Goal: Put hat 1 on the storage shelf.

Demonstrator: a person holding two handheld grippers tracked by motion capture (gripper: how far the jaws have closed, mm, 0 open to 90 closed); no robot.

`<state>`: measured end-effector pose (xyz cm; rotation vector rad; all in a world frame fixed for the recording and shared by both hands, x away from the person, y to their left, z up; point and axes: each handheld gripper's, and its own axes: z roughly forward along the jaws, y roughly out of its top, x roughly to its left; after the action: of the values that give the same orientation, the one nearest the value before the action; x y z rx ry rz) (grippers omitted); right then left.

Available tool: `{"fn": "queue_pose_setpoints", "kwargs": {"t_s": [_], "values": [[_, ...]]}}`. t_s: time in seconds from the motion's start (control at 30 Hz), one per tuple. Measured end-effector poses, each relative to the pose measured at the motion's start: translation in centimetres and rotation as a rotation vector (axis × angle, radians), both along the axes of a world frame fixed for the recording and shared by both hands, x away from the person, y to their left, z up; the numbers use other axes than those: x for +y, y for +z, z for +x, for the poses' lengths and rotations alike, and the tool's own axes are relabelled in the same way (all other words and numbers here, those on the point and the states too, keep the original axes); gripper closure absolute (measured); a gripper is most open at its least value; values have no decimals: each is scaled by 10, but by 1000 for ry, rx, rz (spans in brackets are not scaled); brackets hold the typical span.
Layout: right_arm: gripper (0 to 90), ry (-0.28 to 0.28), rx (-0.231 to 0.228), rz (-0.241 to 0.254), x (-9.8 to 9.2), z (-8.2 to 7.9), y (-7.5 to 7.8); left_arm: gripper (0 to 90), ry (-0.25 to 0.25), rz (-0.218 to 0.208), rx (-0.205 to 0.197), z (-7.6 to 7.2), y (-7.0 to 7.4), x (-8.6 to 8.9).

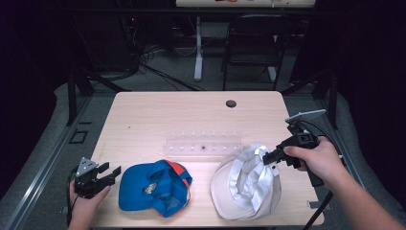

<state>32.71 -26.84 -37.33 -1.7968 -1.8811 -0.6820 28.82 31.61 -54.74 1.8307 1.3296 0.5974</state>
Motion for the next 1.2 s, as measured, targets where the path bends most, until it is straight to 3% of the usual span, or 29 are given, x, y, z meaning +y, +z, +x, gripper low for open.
{"fn": "queue_pose_setpoints", "kwargs": {"t_s": [0.17, 0.3, 0.43, 0.7, 0.77, 0.93, 1.1, 1.2], "values": [[817, -26, 1, 60, 2, -2, 3, 462, 3, -1, -2, 0, 0, -1], [817, -23, -6, 80, 3, -3, 8, 459, 5, -6, -5, 0, 0, 0], [818, -15, -48, 125, 2, -4, 18, 446, 9, -1, -19, -1, 2, 0], [817, -47, -71, 169, -2, -3, 21, 438, -6, -4, -33, -1, 3, -3], [818, -59, -83, 204, -5, -2, 23, 433, 7, 12, -44, -2, 5, -4], [818, -67, -99, 275, -7, -1, 24, 438, -1, -2, -39, -2, 4, -6], [818, -70, -107, 295, -3, 2, 26, 461, -23, 1, -29, -3, 4, -7], [818, -72, -115, 315, 2, 6, 29, 463, -32, -2, -44, -3, 4, -10]]}}
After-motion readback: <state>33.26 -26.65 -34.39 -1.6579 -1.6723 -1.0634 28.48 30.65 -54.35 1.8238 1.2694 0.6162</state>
